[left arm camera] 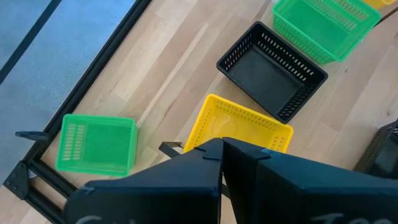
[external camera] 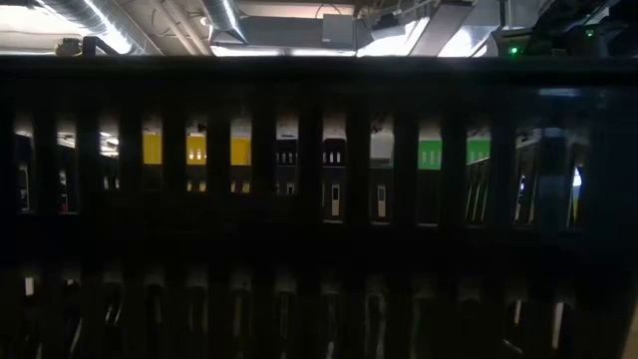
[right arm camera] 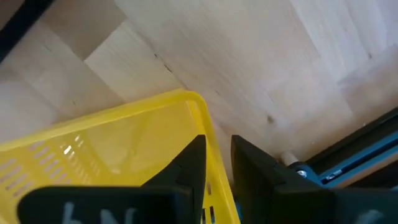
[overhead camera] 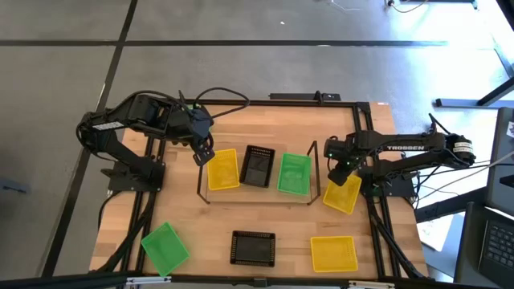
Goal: Stack baskets on shelf by color
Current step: Stack the top yellow bin on top of the yellow bin on the shelf
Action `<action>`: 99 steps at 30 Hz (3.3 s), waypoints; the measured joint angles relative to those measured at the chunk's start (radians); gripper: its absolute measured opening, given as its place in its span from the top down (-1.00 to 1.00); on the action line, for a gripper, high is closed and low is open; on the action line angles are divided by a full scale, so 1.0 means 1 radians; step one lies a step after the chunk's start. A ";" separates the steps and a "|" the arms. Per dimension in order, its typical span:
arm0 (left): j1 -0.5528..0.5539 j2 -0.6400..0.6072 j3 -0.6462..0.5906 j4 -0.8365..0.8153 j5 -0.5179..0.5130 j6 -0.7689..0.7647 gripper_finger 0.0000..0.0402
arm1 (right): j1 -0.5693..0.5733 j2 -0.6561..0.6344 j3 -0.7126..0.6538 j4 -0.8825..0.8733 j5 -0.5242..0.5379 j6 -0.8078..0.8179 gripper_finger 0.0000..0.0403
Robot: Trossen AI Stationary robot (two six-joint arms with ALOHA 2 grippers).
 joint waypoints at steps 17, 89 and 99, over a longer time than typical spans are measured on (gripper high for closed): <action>0.000 0.000 0.000 0.000 0.000 0.000 1.00 | 0.000 0.000 -0.085 0.069 -0.054 -0.022 0.63; 0.000 0.000 0.000 0.000 0.006 0.053 1.00 | -0.205 0.000 0.440 -0.308 0.349 -0.094 1.00; 0.001 0.012 0.000 0.000 -0.033 0.047 1.00 | -0.300 0.000 0.579 -0.298 0.526 -0.232 1.00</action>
